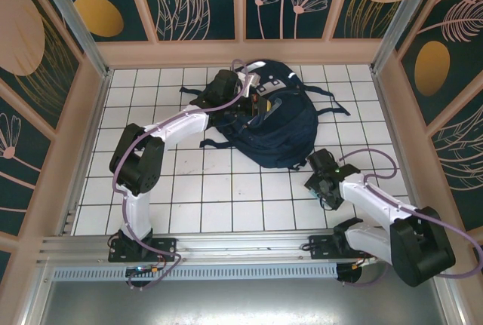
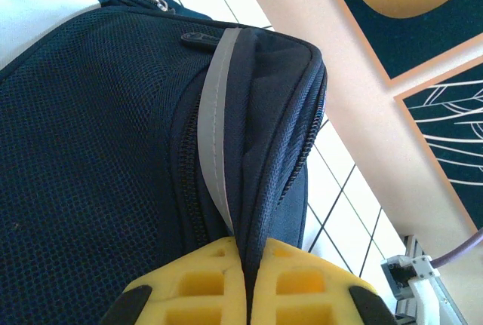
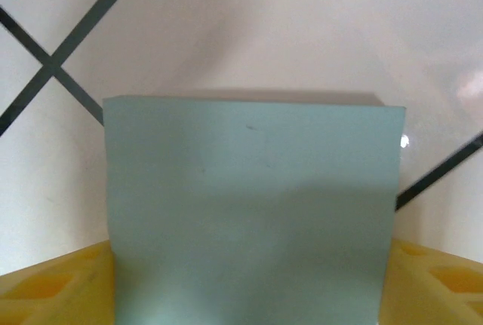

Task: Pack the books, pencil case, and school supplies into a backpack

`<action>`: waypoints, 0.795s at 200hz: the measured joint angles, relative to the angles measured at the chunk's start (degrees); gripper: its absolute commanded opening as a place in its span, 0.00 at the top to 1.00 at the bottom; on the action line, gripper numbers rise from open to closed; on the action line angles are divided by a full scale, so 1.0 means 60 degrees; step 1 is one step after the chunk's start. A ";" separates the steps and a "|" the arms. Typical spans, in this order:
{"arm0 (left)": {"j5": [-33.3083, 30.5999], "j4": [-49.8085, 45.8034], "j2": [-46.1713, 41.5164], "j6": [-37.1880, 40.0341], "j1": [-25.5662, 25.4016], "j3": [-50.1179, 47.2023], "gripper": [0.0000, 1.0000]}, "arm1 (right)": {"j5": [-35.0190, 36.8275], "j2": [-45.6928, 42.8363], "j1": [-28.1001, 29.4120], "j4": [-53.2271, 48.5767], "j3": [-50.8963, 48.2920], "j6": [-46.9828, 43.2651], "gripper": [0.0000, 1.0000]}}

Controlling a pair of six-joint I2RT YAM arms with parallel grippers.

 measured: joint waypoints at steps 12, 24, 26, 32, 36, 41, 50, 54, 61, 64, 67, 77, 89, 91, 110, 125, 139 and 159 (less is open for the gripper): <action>0.0000 0.0000 0.0000 0.0000 0.0000 0.0000 1.00 | -0.0011 -0.0131 -0.0029 0.0007 -0.0033 -0.0022 0.30; 0.0000 0.0000 0.0000 0.0000 0.0000 0.0000 1.00 | -0.0062 -0.0200 -0.0066 0.0131 -0.0040 -0.0044 0.31; 0.0000 0.0000 0.0000 0.0000 0.0000 0.0000 1.00 | -0.0066 -0.0200 -0.0073 0.0164 -0.0040 -0.0047 0.31; 0.0000 0.0000 0.0000 0.0000 0.0000 0.0000 1.00 | -0.0073 -0.0222 -0.0080 0.0288 -0.0040 -0.0055 0.30; 0.0000 0.0000 0.0000 0.0000 0.0007 0.0000 1.00 | -0.0080 -0.0244 -0.0080 0.0364 -0.0036 -0.0055 0.30; 0.0000 0.0000 0.0000 0.0000 0.0011 0.0000 1.00 | -0.0087 -0.0266 -0.0087 0.0401 -0.0022 -0.0084 0.29; 0.0000 0.0000 -0.0004 0.0000 0.0029 0.0000 1.00 | -0.0098 -0.0306 -0.0102 0.0404 0.0073 -0.0127 0.29; 0.0004 0.0000 -0.0004 0.0000 0.0036 0.0000 1.00 | -0.0106 -0.0317 -0.0109 0.0397 0.0124 -0.0164 0.29; 0.0004 0.0000 -0.0004 0.0000 0.0051 0.0000 1.00 | -0.0098 -0.0331 -0.0131 0.0342 0.0317 -0.0266 0.29; 0.0007 0.0000 -0.0004 0.0000 0.0058 0.0000 1.00 | -0.0098 -0.0335 -0.0146 0.0317 0.0419 -0.0306 0.29; 0.0011 0.0000 -0.0007 0.0000 0.0062 0.0000 1.00 | -0.0098 -0.0339 -0.0153 0.0284 0.0525 -0.0339 0.29; 0.0011 0.0000 -0.0022 -0.0004 0.0087 0.0000 1.00 | -0.0095 -0.0342 -0.0189 0.0200 0.0994 -0.0503 0.29; 0.0015 0.0000 -0.0040 -0.0004 0.0117 0.0000 1.00 | -0.0073 -0.0339 -0.0211 0.0171 0.1683 -0.0736 0.29; 0.0015 0.0000 -0.0040 -0.0004 0.0120 0.0000 1.00 | -0.0066 -0.0339 -0.0215 0.0175 0.1821 -0.0783 0.29; 0.0047 -0.0004 -0.0044 -0.0004 0.0142 0.0004 1.00 | -0.0051 -0.0240 -0.0259 0.0193 0.3067 -0.1228 0.29; 0.0055 -0.0004 -0.0047 -0.0004 0.0142 0.0004 1.00 | -0.0058 0.0029 -0.0273 0.0219 0.3942 -0.1588 0.29; 0.0080 -0.0007 -0.0047 -0.0004 0.0142 0.0004 1.00 | -0.0076 0.0342 -0.0273 0.0280 0.4554 -0.1931 0.29; 0.0095 -0.0004 -0.0047 -0.0007 0.0142 0.0004 1.00 | -0.0164 0.0783 -0.0273 0.0517 0.5020 -0.2324 0.29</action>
